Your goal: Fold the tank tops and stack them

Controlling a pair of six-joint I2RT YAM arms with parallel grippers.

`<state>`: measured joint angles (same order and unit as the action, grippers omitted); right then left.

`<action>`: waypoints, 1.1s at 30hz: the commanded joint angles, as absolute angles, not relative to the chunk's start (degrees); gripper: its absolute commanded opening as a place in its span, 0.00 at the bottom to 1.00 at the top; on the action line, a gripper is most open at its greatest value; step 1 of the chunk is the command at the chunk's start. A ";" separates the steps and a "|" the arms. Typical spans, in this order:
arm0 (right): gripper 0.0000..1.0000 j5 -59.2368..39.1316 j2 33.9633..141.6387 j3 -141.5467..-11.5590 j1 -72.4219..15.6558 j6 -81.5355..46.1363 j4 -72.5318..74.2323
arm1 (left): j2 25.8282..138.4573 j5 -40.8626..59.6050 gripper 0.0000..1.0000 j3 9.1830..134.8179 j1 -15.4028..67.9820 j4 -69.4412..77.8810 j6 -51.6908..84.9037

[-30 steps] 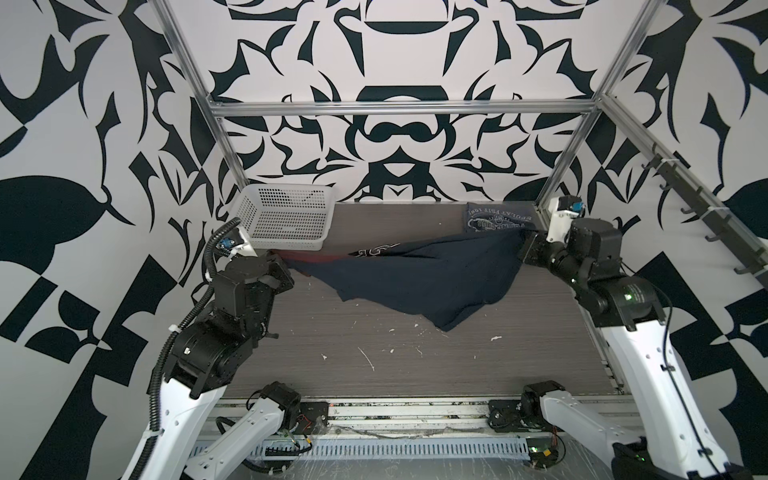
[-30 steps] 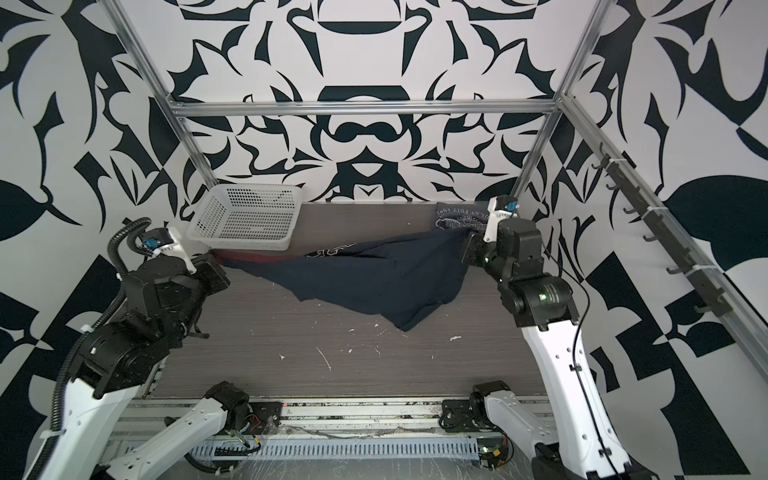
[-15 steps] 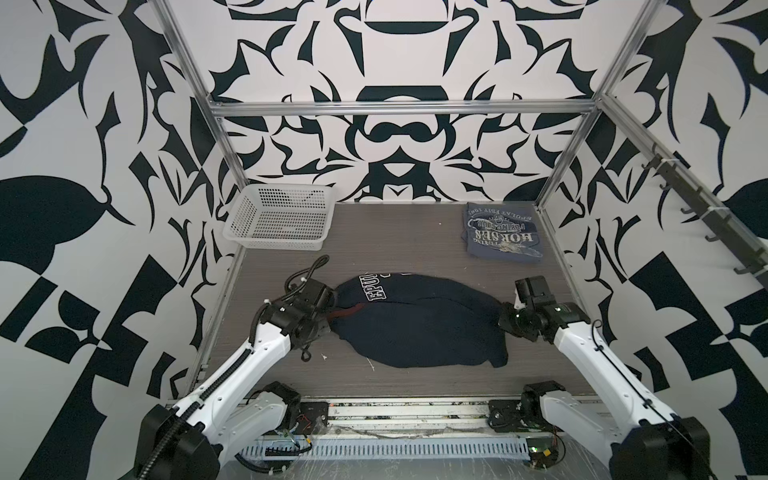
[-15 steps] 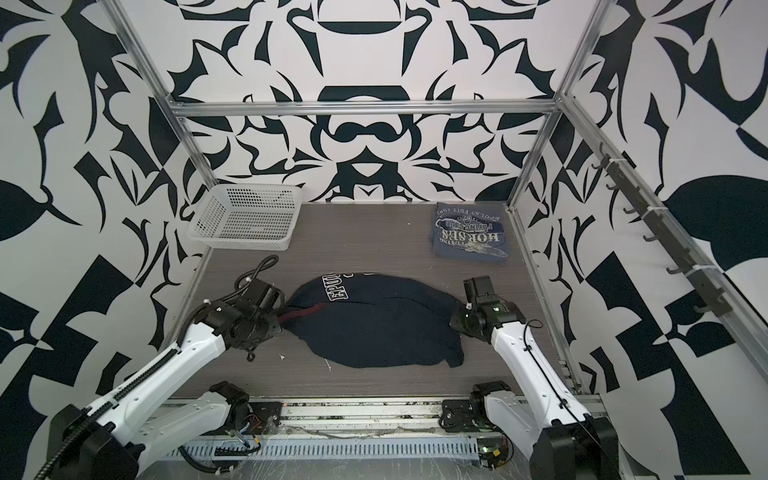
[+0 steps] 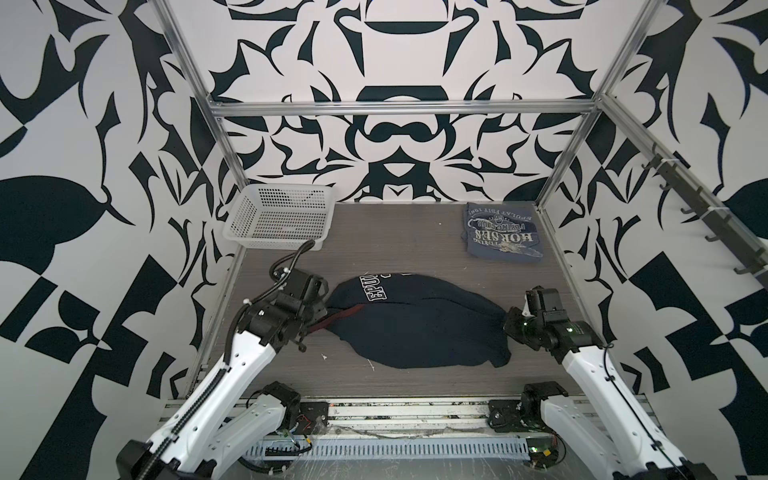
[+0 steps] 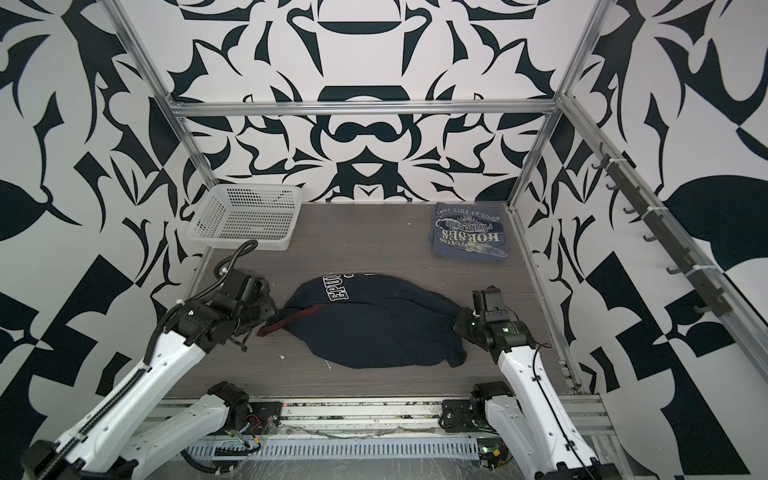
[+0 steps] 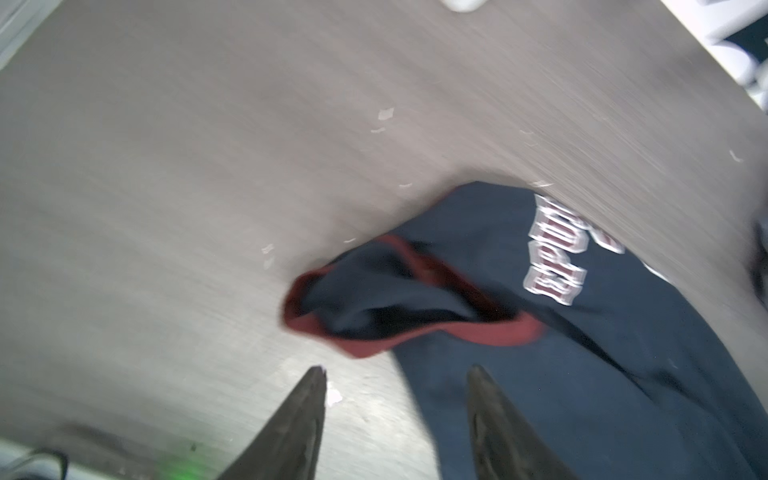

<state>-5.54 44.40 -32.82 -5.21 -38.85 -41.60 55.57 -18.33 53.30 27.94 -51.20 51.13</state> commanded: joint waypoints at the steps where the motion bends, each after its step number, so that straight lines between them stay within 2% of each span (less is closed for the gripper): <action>1: 0.00 -6.31 44.36 -35.07 -4.98 -38.21 -40.74 | 65.61 -9.44 0.59 58.21 29.64 -49.15 44.82; 7: 0.00 -7.62 45.09 -34.72 -5.01 -37.89 -39.82 | 82.92 -2.45 0.59 64.02 31.81 -46.91 42.64; 11: 0.00 -7.47 44.91 -34.54 -4.94 -37.36 -39.69 | 88.94 0.12 0.57 65.46 31.90 -43.39 42.14; 16: 0.00 -7.30 45.10 -34.63 -5.03 -36.69 -39.93 | 93.09 0.96 0.50 66.25 31.90 -43.07 41.84; 23: 0.00 -7.02 45.26 -35.75 -4.98 -36.56 -39.90 | 94.53 2.58 0.32 65.56 31.90 -42.22 41.36; 28: 0.00 -6.95 45.27 -36.39 -4.96 -36.47 -40.21 | 94.92 2.17 0.28 65.52 31.90 -42.54 41.23; 33: 0.00 -6.35 44.58 -37.58 -4.94 -36.21 -41.17 | 93.55 1.48 0.04 65.56 31.90 -42.32 41.37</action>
